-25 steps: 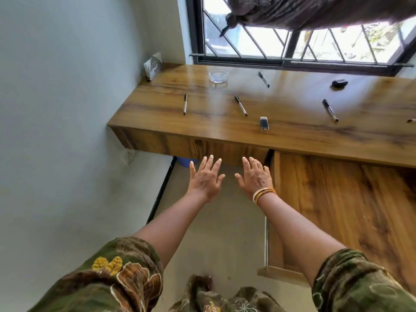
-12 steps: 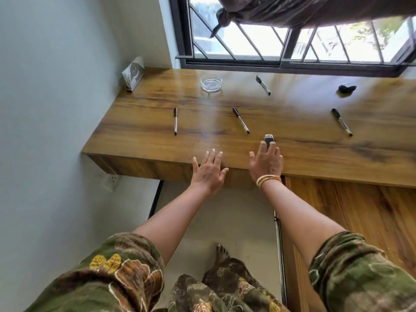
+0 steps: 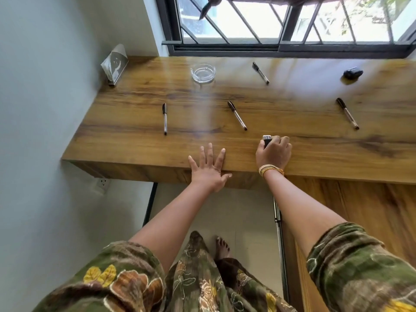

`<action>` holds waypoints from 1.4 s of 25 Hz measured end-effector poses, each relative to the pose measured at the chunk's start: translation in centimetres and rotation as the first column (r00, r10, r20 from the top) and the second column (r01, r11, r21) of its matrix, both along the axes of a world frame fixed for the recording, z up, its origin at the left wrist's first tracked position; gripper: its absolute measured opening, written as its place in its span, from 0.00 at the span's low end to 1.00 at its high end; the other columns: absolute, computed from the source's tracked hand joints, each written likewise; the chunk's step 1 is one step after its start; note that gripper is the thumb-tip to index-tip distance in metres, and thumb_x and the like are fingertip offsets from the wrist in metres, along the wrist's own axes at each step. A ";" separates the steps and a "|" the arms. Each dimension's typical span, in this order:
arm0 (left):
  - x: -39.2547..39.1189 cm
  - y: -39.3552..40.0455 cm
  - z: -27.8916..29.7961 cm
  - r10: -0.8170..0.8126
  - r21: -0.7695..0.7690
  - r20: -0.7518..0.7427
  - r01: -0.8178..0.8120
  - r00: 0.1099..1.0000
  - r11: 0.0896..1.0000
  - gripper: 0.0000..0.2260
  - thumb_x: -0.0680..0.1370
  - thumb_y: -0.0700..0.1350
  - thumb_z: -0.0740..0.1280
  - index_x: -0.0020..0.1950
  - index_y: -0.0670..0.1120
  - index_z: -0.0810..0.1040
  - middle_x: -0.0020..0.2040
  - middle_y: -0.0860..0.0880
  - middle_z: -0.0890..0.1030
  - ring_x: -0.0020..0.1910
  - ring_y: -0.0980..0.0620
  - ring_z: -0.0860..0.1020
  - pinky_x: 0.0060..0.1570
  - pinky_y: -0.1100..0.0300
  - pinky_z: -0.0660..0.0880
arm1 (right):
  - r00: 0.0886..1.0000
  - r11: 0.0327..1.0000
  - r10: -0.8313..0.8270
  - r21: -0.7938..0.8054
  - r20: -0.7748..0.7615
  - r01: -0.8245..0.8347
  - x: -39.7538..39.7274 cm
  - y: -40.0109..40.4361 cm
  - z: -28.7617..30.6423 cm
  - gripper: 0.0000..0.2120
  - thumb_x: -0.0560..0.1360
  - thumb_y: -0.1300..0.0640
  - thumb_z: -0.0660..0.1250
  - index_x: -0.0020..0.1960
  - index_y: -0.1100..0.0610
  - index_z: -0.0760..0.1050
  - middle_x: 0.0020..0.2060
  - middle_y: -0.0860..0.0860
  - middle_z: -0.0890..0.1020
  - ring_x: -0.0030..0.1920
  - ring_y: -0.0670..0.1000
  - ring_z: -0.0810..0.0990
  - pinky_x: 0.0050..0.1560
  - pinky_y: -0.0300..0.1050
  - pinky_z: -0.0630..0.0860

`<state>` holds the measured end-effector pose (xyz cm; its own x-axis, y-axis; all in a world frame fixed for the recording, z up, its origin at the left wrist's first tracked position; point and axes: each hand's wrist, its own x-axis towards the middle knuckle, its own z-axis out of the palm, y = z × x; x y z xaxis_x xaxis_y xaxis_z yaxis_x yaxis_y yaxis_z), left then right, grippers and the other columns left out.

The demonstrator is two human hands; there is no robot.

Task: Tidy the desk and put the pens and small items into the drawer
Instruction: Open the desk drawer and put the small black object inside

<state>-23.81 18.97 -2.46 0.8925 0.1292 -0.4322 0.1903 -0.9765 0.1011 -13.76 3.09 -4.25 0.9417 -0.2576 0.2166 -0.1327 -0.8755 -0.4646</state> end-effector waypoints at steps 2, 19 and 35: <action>-0.9 -0.7 0.3 -0.015 0.041 -0.045 0.017 0.999 0.999 0.40 0.79 0.64 0.54 0.75 0.54 0.27 0.74 0.43 0.24 0.73 0.38 0.27 0.69 0.31 0.35 | 0.999 0.998 0.042 0.037 0.000 -0.042 -1.9 -0.9 0.1 0.19 0.73 0.48 0.67 0.53 0.63 0.78 0.51 0.59 0.78 0.51 0.60 0.78 0.51 0.53 0.75; -5.0 -7.0 -0.6 -0.106 0.268 0.003 0.101 0.994 0.958 0.55 0.72 0.54 0.70 0.71 0.57 0.22 0.73 0.40 0.24 0.73 0.38 0.28 0.71 0.38 0.33 | 0.929 0.904 -0.229 0.292 -0.289 0.314 -11.2 -13.7 -5.4 0.18 0.72 0.50 0.72 0.54 0.62 0.81 0.51 0.61 0.83 0.54 0.62 0.79 0.51 0.48 0.75; -4.2 -7.5 -2.6 -0.058 0.264 0.015 0.052 0.998 0.963 0.55 0.69 0.60 0.66 0.70 0.55 0.20 0.70 0.38 0.20 0.69 0.33 0.23 0.68 0.29 0.37 | 0.909 0.902 -0.114 0.343 -0.401 0.264 -6.8 -16.0 -8.2 0.22 0.71 0.48 0.72 0.58 0.62 0.79 0.55 0.61 0.81 0.58 0.62 0.79 0.56 0.52 0.76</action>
